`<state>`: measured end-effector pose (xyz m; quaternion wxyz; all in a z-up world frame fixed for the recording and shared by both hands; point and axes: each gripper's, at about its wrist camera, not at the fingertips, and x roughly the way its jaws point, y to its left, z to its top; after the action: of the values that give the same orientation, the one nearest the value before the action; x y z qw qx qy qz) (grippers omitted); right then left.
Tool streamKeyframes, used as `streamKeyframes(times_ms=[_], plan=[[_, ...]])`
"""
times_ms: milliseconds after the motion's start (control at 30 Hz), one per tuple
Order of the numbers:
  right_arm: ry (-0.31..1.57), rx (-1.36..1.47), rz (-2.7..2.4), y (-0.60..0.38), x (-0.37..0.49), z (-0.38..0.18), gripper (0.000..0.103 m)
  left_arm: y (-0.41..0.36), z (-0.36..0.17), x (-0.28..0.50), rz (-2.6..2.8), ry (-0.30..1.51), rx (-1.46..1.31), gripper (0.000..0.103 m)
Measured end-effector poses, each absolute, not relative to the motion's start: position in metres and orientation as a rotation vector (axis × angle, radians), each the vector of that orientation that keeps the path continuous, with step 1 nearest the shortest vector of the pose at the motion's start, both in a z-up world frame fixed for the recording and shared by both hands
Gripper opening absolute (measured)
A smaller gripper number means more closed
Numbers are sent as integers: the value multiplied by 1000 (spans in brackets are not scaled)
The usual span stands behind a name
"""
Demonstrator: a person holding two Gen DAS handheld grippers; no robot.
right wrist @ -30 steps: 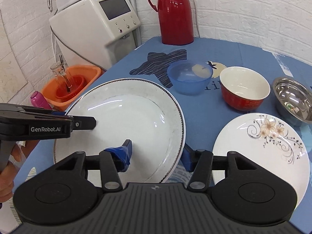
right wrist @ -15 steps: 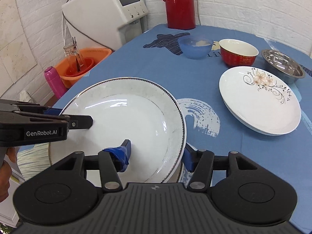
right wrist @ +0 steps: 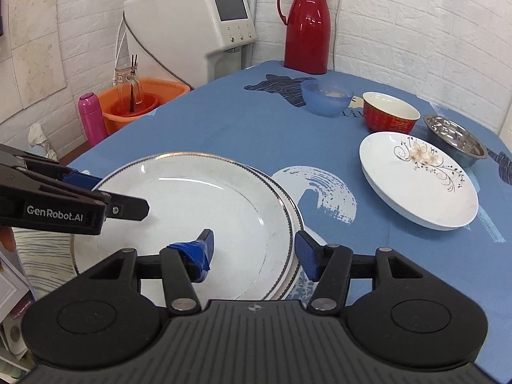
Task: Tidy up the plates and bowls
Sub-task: 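Open both grippers and release the gold-rimmed plate on the stack, then move both grippers to the floral plate and close them on its rim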
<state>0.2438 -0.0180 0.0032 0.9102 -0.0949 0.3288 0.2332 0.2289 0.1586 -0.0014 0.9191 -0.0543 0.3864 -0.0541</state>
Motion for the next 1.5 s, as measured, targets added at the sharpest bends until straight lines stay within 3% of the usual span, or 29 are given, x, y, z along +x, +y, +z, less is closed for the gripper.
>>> streamKeyframes(times_ms=[100, 133, 200, 733, 1500], plan=[[656, -204, 488, -18, 242, 5, 40, 158, 1, 226, -124, 770, -103, 42], [651, -194, 488, -20, 242, 6, 40, 158, 3, 225, -129, 760, -98, 49], [633, -164, 477, -24, 241, 9, 40, 160, 8, 222, -127, 742, -83, 52], [845, 156, 162, -143, 286, 35, 42, 142, 37, 283, -146, 745, -94, 57], [828, 187, 194, -196, 366, 29, 43, 48, 43, 371, -225, 781, 35, 62]])
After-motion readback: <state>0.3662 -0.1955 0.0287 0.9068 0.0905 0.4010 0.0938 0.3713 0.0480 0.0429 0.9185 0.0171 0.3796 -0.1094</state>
